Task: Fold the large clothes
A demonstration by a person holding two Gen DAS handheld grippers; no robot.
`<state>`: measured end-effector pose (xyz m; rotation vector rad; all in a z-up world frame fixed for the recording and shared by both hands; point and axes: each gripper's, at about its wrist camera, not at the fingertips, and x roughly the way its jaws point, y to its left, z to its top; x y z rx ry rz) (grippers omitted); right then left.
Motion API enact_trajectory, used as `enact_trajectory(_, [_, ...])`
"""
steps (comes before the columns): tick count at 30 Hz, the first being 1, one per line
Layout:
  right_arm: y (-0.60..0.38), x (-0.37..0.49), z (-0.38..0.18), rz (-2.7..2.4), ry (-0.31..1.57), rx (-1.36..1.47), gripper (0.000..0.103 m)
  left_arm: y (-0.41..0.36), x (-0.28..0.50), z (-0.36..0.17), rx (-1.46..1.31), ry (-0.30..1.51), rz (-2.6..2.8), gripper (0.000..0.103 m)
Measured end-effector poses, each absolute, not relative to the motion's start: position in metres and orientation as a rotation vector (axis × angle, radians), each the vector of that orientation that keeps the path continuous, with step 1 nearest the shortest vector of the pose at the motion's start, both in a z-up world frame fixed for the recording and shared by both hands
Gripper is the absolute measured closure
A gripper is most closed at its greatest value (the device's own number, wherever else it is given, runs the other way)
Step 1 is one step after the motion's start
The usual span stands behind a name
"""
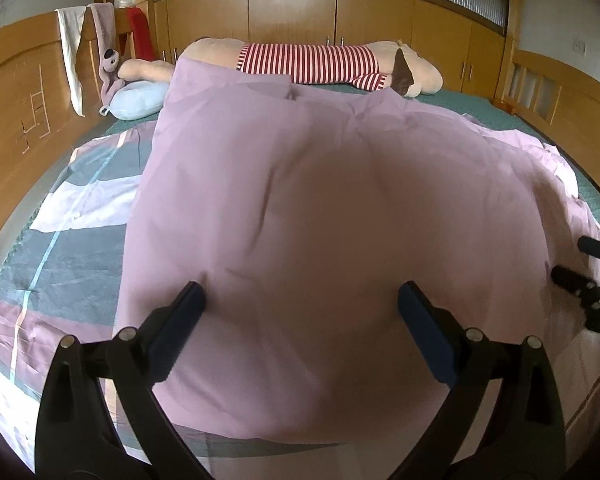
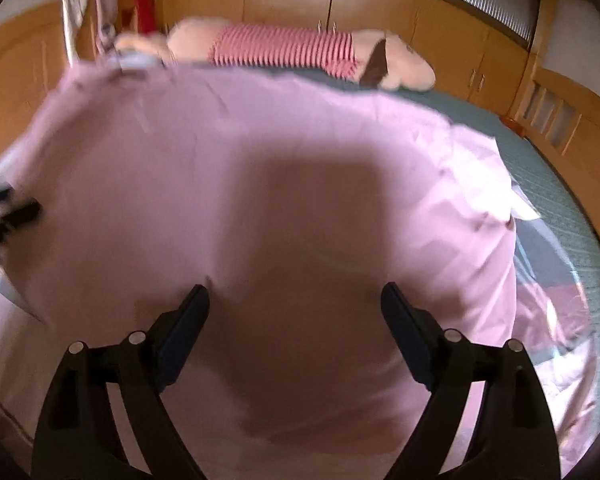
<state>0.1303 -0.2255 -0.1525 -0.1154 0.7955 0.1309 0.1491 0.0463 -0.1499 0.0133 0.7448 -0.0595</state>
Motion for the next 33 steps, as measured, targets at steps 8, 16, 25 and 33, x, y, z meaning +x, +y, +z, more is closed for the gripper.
enact_trajectory(8, [-0.227, 0.134, -0.159, 0.092, 0.818, -0.115, 0.013, 0.046, 0.148, -0.152, 0.018, 0.75, -0.058, 0.003])
enact_trajectory(16, [-0.244, 0.152, -0.17, 0.028, 0.88, -0.056, 0.007, 0.048, 0.151, -0.154, -0.001, 0.768, -0.058, 0.002])
enact_trajectory(25, [-0.243, 0.153, -0.168, 0.01, 0.88, -0.054, 0.006, 0.052, 0.154, -0.156, -0.02, 0.79, -0.049, 0.002])
enact_trajectory(33, [-0.233, 0.109, -0.09, 0.04, 0.625, -0.032, 0.006, 0.038, 0.125, -0.111, -0.085, 0.676, -0.092, 0.002])
